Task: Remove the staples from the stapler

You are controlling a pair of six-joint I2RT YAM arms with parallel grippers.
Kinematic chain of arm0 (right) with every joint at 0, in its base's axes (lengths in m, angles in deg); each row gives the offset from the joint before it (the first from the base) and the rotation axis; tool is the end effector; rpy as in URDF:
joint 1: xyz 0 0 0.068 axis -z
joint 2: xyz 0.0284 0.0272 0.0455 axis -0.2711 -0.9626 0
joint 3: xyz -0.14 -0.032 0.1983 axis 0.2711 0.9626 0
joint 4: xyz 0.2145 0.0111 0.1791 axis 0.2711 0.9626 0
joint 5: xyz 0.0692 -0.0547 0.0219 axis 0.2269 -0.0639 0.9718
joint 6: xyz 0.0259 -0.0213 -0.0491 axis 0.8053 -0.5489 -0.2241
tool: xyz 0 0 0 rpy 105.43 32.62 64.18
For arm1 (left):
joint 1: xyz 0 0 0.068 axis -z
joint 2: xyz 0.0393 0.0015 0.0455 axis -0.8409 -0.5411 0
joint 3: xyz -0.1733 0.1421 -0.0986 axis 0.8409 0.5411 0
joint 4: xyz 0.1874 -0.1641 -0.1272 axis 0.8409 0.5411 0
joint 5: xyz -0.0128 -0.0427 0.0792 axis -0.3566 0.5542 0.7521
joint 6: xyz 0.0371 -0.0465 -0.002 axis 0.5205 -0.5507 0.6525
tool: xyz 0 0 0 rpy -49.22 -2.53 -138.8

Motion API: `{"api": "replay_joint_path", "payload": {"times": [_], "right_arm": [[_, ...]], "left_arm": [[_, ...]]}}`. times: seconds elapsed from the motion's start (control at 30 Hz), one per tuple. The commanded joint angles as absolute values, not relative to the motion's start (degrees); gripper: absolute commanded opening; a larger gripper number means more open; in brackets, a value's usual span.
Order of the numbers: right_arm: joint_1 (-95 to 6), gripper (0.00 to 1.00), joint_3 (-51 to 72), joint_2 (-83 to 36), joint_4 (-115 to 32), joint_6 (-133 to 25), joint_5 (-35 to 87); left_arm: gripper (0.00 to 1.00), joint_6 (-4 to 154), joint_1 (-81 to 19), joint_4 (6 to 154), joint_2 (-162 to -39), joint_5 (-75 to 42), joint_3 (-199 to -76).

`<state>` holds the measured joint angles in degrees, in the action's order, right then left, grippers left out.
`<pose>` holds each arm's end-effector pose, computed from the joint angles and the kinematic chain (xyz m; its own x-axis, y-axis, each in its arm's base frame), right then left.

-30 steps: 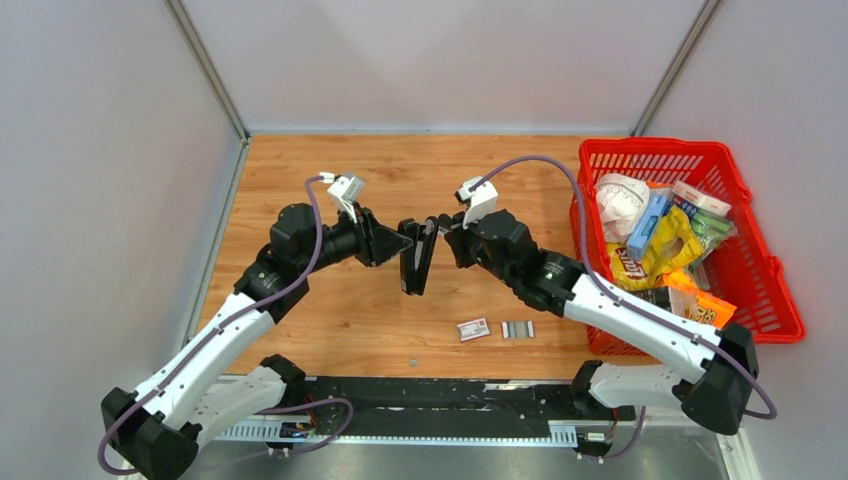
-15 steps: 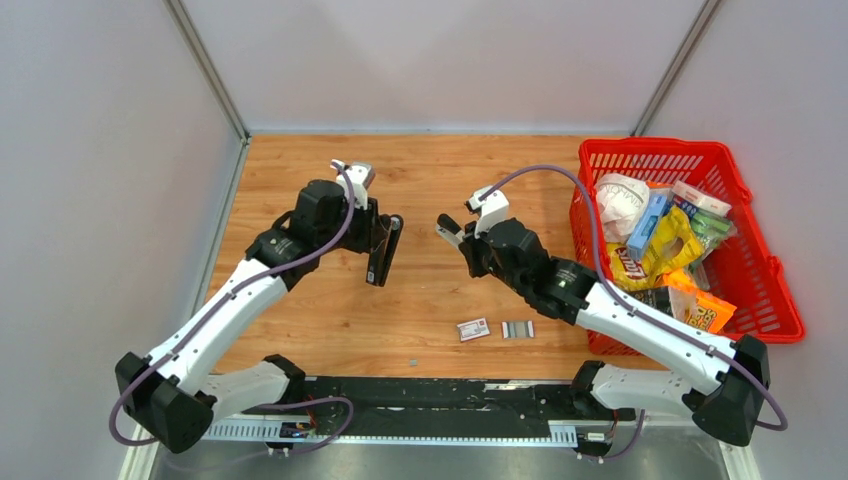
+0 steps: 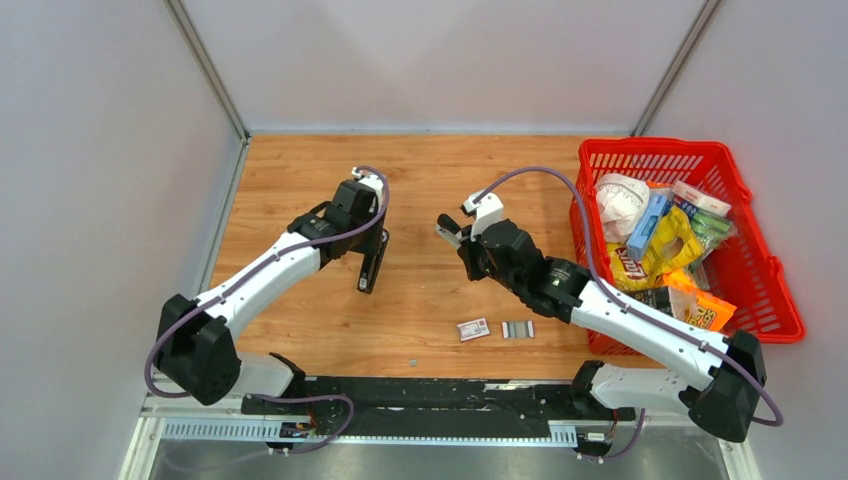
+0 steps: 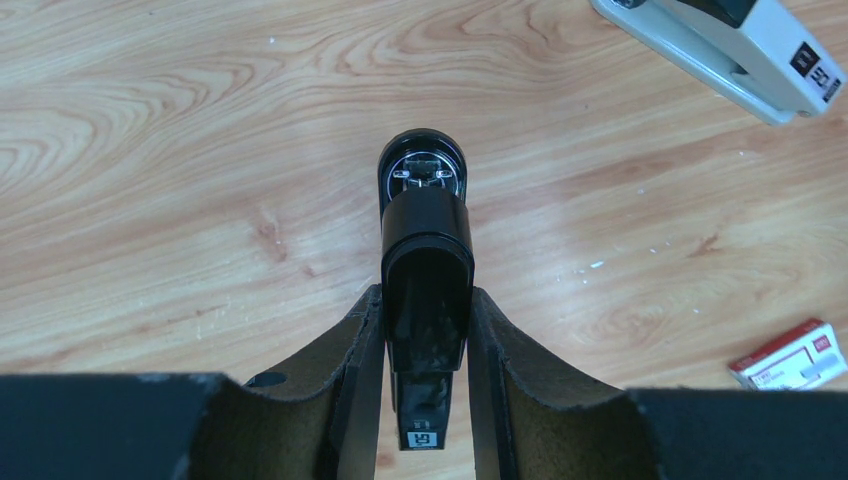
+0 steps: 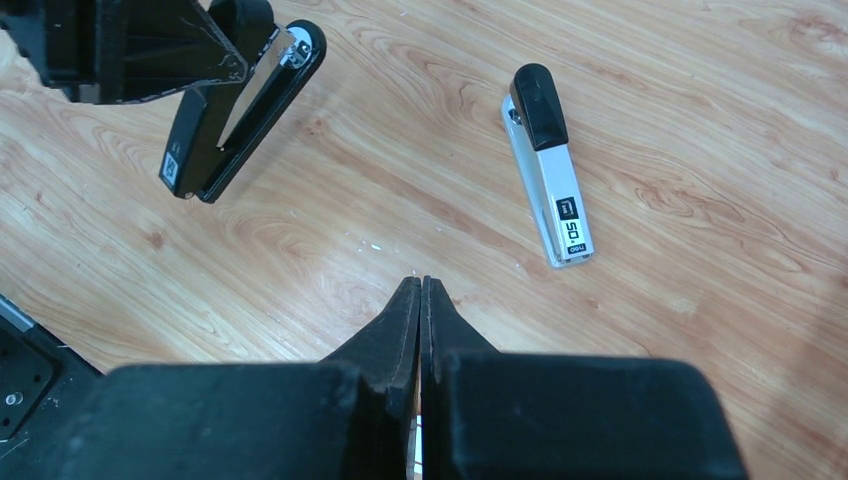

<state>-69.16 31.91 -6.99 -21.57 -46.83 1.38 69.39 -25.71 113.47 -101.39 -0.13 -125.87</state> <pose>0.1821 0.2247 0.2778 -0.4470 -0.2166 -0.8679 -0.5309 0.8451 0.0625 0.2714 -0.1596 0.2387 -0.7319 0.1098 -0.6725 0.2358 0.9667 -0.0989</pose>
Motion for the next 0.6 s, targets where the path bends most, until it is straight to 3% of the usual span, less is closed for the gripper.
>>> {"api": "replay_joint_path", "payload": {"times": [0.0,0.2,0.57], "right_arm": [[-68.90,0.00,32.66,-6.79,-22.68,-46.04,1.98],[-68.90,0.00,33.02,-6.88,-22.68,-45.87,2.33],[-68.90,0.00,33.37,-6.44,-21.97,-45.51,2.77]], "left_arm": [[0.00,69.49,-25.60,107.50,-102.86,2.34,-126.24],[0.00,68.61,-25.77,103.90,-106.81,2.60,-123.00],[0.00,65.27,-26.92,95.55,-126.76,-7.68,-119.21]]}}
